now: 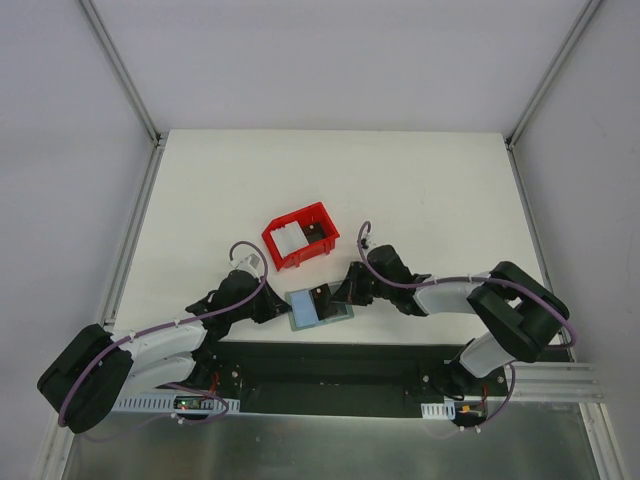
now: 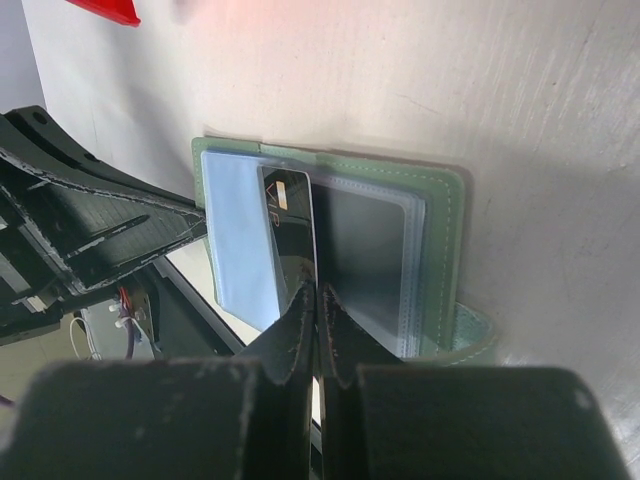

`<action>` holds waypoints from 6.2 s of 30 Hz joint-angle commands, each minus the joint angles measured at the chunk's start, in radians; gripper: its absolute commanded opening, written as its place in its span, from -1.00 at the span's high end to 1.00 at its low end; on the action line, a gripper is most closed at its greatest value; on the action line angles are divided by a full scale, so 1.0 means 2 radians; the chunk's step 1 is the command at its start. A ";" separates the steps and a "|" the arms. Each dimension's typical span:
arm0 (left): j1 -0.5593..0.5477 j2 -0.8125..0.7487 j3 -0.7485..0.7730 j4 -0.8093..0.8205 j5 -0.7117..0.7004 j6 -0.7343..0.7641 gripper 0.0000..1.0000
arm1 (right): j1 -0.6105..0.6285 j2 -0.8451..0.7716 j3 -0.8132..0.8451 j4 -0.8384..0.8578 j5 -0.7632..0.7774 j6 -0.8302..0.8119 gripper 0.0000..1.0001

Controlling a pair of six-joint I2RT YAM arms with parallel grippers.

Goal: Put the credit cards into the card holder
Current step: Insert the credit card into the card holder.

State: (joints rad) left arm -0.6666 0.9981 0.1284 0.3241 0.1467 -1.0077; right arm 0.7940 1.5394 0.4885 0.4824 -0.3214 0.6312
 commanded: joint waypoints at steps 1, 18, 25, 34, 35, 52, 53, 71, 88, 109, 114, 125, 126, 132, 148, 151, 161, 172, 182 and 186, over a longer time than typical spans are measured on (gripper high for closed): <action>0.000 0.003 -0.002 -0.017 -0.007 0.006 1.00 | 0.007 0.002 0.004 0.003 0.028 0.019 0.99; 0.000 0.003 -0.007 -0.009 -0.004 0.002 1.00 | 0.032 -0.003 -0.003 -0.003 0.046 0.070 0.99; 0.000 0.006 -0.006 -0.001 -0.001 -0.001 1.00 | 0.062 0.006 0.030 -0.036 0.067 0.066 0.98; 0.000 0.007 -0.003 0.001 0.000 -0.001 1.00 | 0.075 0.011 0.058 -0.084 0.080 0.048 0.91; 0.000 0.007 -0.003 0.001 -0.001 -0.001 1.00 | 0.075 0.005 0.057 -0.089 0.085 0.046 0.82; 0.000 0.006 -0.005 0.002 0.001 0.001 1.00 | 0.082 0.006 0.094 -0.132 0.081 -0.010 0.14; 0.000 0.006 -0.004 0.002 0.002 0.001 1.00 | 0.085 0.009 0.100 -0.133 0.079 -0.013 0.16; 0.000 0.007 -0.004 0.007 0.004 0.001 1.00 | 0.126 0.054 0.193 -0.208 0.086 -0.052 0.35; 0.000 -0.034 -0.010 -0.009 0.001 0.006 1.00 | 0.130 0.035 0.204 -0.267 0.140 -0.082 0.11; 0.000 -0.053 -0.017 -0.017 -0.010 0.008 1.00 | 0.157 0.001 0.250 -0.362 0.276 -0.107 -0.46; 0.000 -0.053 -0.017 -0.016 -0.010 0.008 1.00 | 0.171 0.006 0.270 -0.387 0.301 -0.112 -0.46; 0.000 -0.054 -0.014 -0.018 -0.010 0.005 1.00 | 0.195 0.034 0.286 -0.378 0.283 -0.120 -0.36; 0.000 -0.055 -0.014 -0.018 -0.010 0.005 1.00 | 0.196 0.039 0.290 -0.380 0.279 -0.120 -0.35; 0.000 -0.065 -0.015 -0.018 -0.007 0.001 1.00 | 0.202 0.069 0.311 -0.385 0.267 -0.122 -0.31; 0.000 -0.079 -0.021 -0.006 0.002 -0.009 1.00 | 0.208 0.117 0.352 -0.421 0.274 -0.123 -0.37; 0.000 -0.082 -0.021 -0.004 0.004 -0.010 1.00 | 0.207 0.120 0.355 -0.421 0.272 -0.123 -0.38; 0.000 -0.082 -0.025 0.004 0.007 -0.013 1.00 | 0.208 0.129 0.359 -0.420 0.267 -0.122 -0.42; 0.000 -0.104 -0.033 0.003 0.003 -0.018 1.00 | 0.207 0.128 0.346 -0.395 0.253 -0.109 -0.43; 0.000 -0.113 -0.030 -0.005 0.002 -0.016 1.00 | 0.207 0.125 0.349 -0.405 0.261 -0.113 -0.28; 0.000 -0.116 -0.030 -0.007 0.003 -0.012 1.00 | 0.207 0.122 0.346 -0.406 0.264 -0.112 -0.27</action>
State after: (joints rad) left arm -0.6662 0.7830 0.0692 0.2985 0.1490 -1.0363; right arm 1.2030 1.7985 1.1671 -0.3183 0.1936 0.4030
